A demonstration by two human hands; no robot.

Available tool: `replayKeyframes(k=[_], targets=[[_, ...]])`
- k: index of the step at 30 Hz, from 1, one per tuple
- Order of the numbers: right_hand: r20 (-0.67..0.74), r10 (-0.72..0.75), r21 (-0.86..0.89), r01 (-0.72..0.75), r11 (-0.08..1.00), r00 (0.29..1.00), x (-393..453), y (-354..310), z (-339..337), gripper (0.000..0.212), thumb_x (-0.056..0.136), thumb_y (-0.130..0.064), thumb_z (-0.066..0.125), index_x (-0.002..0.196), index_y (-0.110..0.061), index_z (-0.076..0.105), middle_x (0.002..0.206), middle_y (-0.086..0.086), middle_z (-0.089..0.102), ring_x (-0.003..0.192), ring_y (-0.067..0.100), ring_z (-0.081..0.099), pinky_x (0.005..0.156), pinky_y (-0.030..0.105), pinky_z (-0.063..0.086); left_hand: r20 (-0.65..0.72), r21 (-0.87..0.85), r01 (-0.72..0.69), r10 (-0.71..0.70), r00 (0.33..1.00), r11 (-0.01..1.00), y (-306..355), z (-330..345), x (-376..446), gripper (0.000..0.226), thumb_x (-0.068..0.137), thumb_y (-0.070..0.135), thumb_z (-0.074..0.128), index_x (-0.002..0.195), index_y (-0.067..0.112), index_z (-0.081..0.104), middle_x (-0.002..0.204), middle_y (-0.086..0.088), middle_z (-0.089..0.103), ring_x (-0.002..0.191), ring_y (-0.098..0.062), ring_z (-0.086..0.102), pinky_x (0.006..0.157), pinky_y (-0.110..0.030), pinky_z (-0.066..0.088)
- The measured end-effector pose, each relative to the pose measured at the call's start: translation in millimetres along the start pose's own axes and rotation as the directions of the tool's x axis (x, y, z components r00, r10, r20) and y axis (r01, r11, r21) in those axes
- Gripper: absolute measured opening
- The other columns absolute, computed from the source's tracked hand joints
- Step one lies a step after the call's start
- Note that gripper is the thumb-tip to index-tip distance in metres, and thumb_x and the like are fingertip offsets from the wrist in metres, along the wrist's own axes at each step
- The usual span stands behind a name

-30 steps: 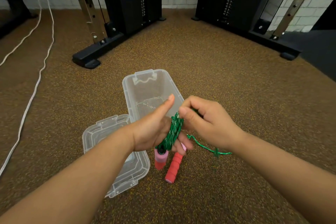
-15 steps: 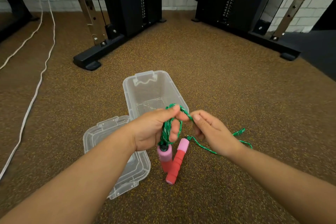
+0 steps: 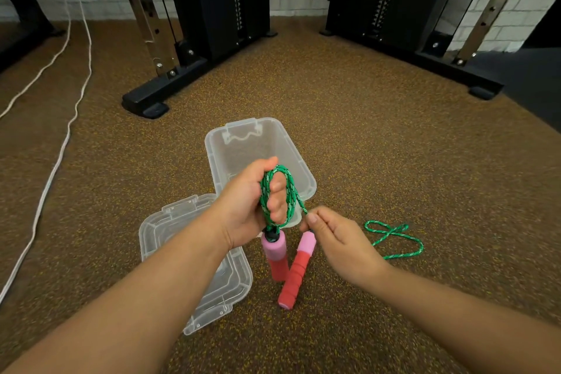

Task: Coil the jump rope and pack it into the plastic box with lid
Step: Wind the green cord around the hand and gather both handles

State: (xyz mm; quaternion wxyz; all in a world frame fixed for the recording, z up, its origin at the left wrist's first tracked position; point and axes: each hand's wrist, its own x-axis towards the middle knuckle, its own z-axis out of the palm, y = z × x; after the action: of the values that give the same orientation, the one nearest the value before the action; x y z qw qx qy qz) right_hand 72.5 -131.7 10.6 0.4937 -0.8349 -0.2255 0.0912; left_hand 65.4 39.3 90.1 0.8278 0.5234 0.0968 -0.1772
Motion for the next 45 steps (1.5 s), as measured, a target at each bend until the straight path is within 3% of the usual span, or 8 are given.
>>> replayKeyframes(k=[4, 7, 14, 25, 31, 35, 38, 45], targets=[[0.034, 0.001, -0.074, 0.001, 0.997, 0.999, -2, -1, 4, 0.023, 0.095, -0.039, 0.04, 0.082, -0.032, 0.057, 0.074, 0.01, 0.062, 0.071, 0.019, 0.056, 0.072, 0.041, 0.046, -0.035, -0.087, -0.016, 0.013, 0.999, 0.996, -3, 0, 3, 0.05, 0.096, 0.039, 0.037, 0.055, 0.017, 0.055, 0.041, 0.002, 0.052, 0.041, -0.016, 0.056, 0.048, -0.022, 0.045], [0.079, 0.003, -0.134, 0.008, 0.991, 0.997, -6, -1, 7, 0.024, 0.093, -0.044, 0.037, 0.085, -0.034, 0.057, 0.076, 0.003, 0.064, 0.073, 0.018, 0.058, 0.074, 0.043, 0.048, 0.014, -0.094, -0.025, 0.026, 1.0, 0.995, -5, 1, 2, 0.034, 0.097, 0.031, 0.04, 0.09, 0.011, 0.066, 0.06, 0.001, 0.069, 0.048, -0.011, 0.062, 0.049, -0.019, 0.05], [0.157, -0.032, -0.17, 0.059, 0.984, 0.987, -12, -6, 10, 0.023, 0.094, -0.041, 0.038, 0.092, -0.03, 0.057, 0.071, -0.019, 0.056, 0.072, 0.006, 0.055, 0.073, 0.036, 0.048, 0.061, -0.083, -0.049, 0.054, 0.997, 0.995, -5, -3, -1, 0.04, 0.089, 0.002, 0.047, 0.128, 0.0, 0.047, 0.115, -0.011, 0.069, 0.074, -0.012, 0.071, 0.065, -0.019, 0.055], [0.305, -0.173, -0.321, 0.272, 0.907, 0.937, -34, -33, 6, 0.043, 0.091, -0.058, 0.025, 0.088, -0.022, 0.05, 0.077, -0.01, 0.058, 0.076, 0.017, 0.058, 0.07, 0.038, 0.048, -0.12, -0.006, -0.14, 0.138, 0.983, 0.99, -9, -5, 6, 0.036, 0.097, 0.017, 0.042, 0.132, 0.006, 0.046, 0.112, -0.015, 0.068, 0.085, -0.014, 0.072, 0.079, -0.023, 0.056], [0.333, -0.326, -0.309, 0.43, 0.848, 0.885, -19, -75, -19, 0.034, 0.094, -0.049, 0.032, 0.093, -0.023, 0.054, 0.081, -0.008, 0.061, 0.074, 0.015, 0.057, 0.068, 0.037, 0.048, -0.04, 0.138, 0.061, -0.056, 0.998, 0.989, -2, -4, 3, 0.084, 0.088, 0.066, 0.002, 0.135, 0.01, 0.042, 0.102, -0.012, 0.073, 0.09, -0.018, 0.071, 0.084, -0.03, 0.053], [0.212, -0.354, -0.295, 0.405, 0.865, 0.911, 6, -83, -41, 0.023, 0.093, -0.045, 0.036, 0.087, -0.03, 0.053, 0.075, -0.01, 0.062, 0.071, 0.011, 0.059, 0.068, 0.04, 0.051, 0.045, 0.244, 0.138, -0.154, 0.987, 0.96, 0, 0, -7, 0.098, 0.081, 0.073, -0.005, 0.086, 0.012, 0.072, 0.07, -0.011, 0.071, 0.064, -0.016, 0.068, 0.061, -0.022, 0.05], [0.127, -0.349, -0.343, 0.372, 0.863, 0.928, 23, -77, -52, 0.019, 0.09, -0.049, 0.037, 0.086, -0.035, 0.05, 0.07, -0.015, 0.059, 0.067, 0.005, 0.056, 0.067, 0.037, 0.05, 0.181, 0.282, 0.156, -0.212, 0.96, 0.947, 0, -2, -8, 0.104, 0.08, 0.074, -0.005, 0.093, 0.004, 0.07, 0.078, -0.02, 0.071, 0.068, -0.027, 0.067, 0.071, -0.033, 0.049], [-0.01, -0.235, -0.199, 0.228, 0.953, 0.972, 39, -40, -51, 0.025, 0.088, -0.051, 0.047, 0.083, -0.028, 0.055, 0.07, 0.003, 0.06, 0.066, 0.018, 0.053, 0.065, 0.046, 0.046, 0.351, 0.324, 0.196, -0.31, 0.884, 0.925, 2, -1, -15, 0.05, 0.088, 0.041, 0.04, 0.112, 0.004, 0.064, 0.079, -0.011, 0.074, 0.063, -0.019, 0.07, 0.066, -0.027, 0.054]])
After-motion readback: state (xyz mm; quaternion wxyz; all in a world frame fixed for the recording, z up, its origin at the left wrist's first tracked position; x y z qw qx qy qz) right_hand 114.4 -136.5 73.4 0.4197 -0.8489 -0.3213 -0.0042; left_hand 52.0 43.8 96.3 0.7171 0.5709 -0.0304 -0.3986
